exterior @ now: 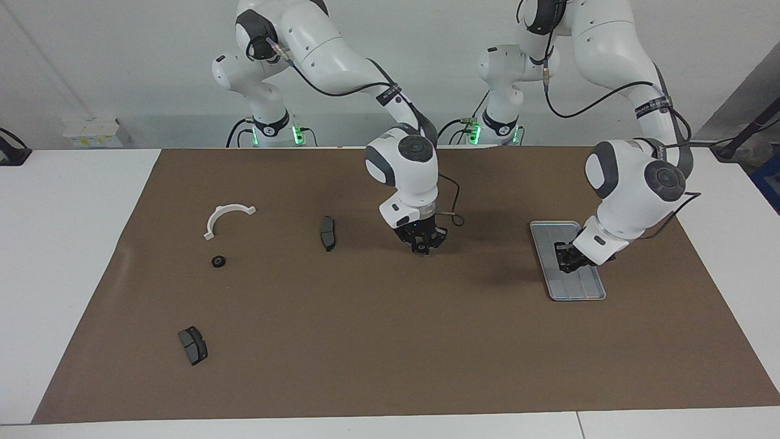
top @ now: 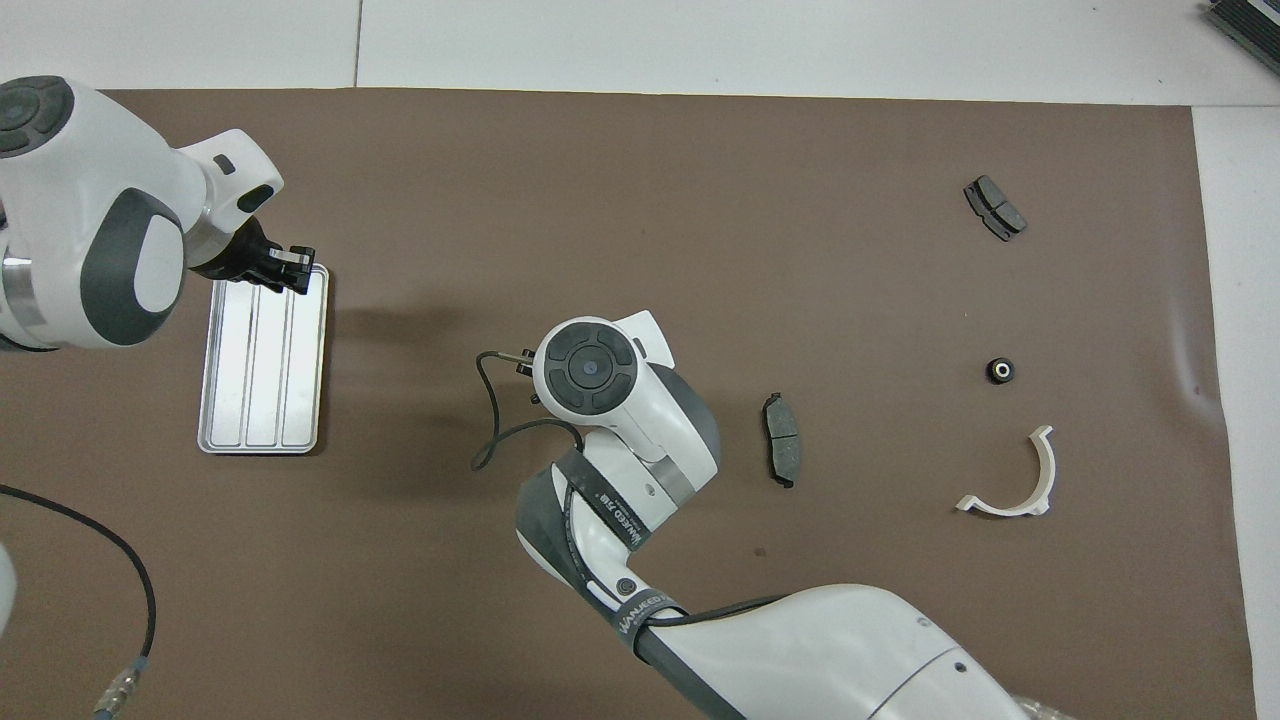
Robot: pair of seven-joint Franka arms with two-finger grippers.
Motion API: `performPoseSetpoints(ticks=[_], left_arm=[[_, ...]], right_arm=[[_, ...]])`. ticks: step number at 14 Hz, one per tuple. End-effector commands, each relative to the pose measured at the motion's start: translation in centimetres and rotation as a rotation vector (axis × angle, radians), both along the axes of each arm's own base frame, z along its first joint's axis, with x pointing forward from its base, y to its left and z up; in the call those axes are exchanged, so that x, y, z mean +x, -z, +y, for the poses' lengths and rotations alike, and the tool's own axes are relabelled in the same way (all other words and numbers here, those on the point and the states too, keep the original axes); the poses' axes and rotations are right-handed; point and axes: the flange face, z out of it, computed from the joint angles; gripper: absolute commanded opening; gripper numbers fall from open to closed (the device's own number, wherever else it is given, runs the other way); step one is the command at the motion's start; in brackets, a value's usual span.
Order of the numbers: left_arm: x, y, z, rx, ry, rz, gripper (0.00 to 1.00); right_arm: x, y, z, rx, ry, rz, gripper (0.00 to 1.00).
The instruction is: Pick bearing gear from pile to tray
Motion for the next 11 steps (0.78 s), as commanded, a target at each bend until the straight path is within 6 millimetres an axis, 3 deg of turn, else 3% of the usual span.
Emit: performPoseSetpoints(ticks=[1,4,6,8,11], left_arm=[[0.3,2.5,0.7,-0.014,0.065,-0.001,0.00],[0.4,3.8,3.6,-0.019,0.115,-0.003,0.00],[0.5,4.4,5.3,-0.023,0.143,-0.005,0.00],[0.5,4.5,5.4,-0.024,0.160,-0.011,0.00],[0.5,4.8,6.1,-0.025,0.163,-0.008,0.41]], right_arm=[[0.7,-0.4,-0.2,-0.013,-0.003,-0.020,0.72],[1.6,-1.4,-1.2,-0.008,0.013,-0.033,0.90],[2.9,-3.0,-3.7,-0.002,0.048,-0.042,1.00],[3.2,-4.2,-7.2,-0.014,0.055,-0.037,1.00],[2.6,-5.5,-14.2,-0.046,-0.016,-0.020,1.00]])
